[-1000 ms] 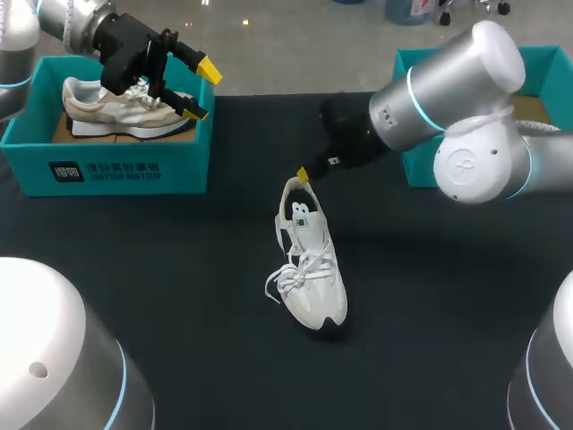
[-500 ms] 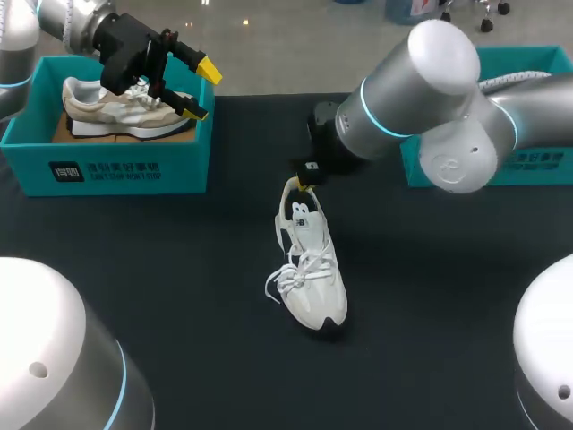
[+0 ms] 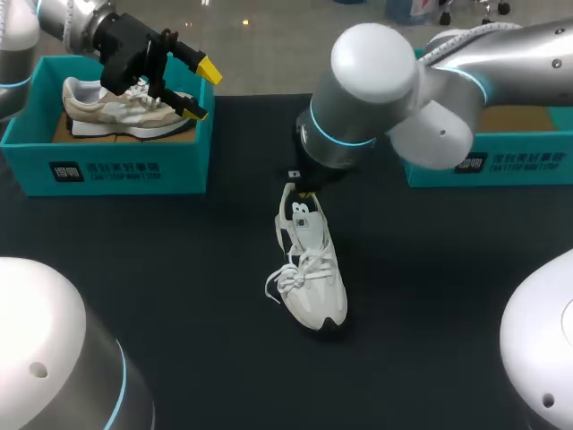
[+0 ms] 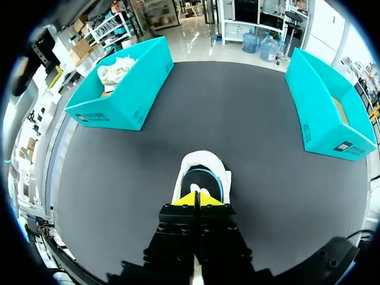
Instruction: Take the shoe out of the shoebox, open the shoe tongue, remove and reinsert the insole, then place the shoe into the shoebox
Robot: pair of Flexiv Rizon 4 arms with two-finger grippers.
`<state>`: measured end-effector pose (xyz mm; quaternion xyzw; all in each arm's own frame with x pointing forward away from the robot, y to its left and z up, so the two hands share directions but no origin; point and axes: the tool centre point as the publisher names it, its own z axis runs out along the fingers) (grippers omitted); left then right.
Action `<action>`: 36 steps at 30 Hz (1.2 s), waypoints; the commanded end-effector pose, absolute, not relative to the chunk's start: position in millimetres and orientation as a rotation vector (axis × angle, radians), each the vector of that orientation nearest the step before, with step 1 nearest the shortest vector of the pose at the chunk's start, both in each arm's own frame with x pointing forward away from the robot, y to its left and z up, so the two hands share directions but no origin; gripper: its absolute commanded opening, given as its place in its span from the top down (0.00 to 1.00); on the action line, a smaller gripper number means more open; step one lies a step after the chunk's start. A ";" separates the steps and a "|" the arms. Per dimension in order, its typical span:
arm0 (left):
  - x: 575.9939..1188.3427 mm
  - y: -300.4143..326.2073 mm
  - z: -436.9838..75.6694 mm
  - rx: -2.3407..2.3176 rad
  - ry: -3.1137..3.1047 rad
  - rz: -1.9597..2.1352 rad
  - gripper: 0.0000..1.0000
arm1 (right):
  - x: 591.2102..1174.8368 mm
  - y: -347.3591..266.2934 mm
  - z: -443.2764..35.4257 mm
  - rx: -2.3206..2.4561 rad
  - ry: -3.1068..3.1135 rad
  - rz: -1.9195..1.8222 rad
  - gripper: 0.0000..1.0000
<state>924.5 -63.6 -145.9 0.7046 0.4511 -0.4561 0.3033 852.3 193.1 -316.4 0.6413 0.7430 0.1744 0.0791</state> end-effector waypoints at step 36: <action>924.5 -63.1 -145.5 1.872 1.196 -1.207 0.00 | 836.0 187.0 -390.3 2.066 2.265 0.242 1.00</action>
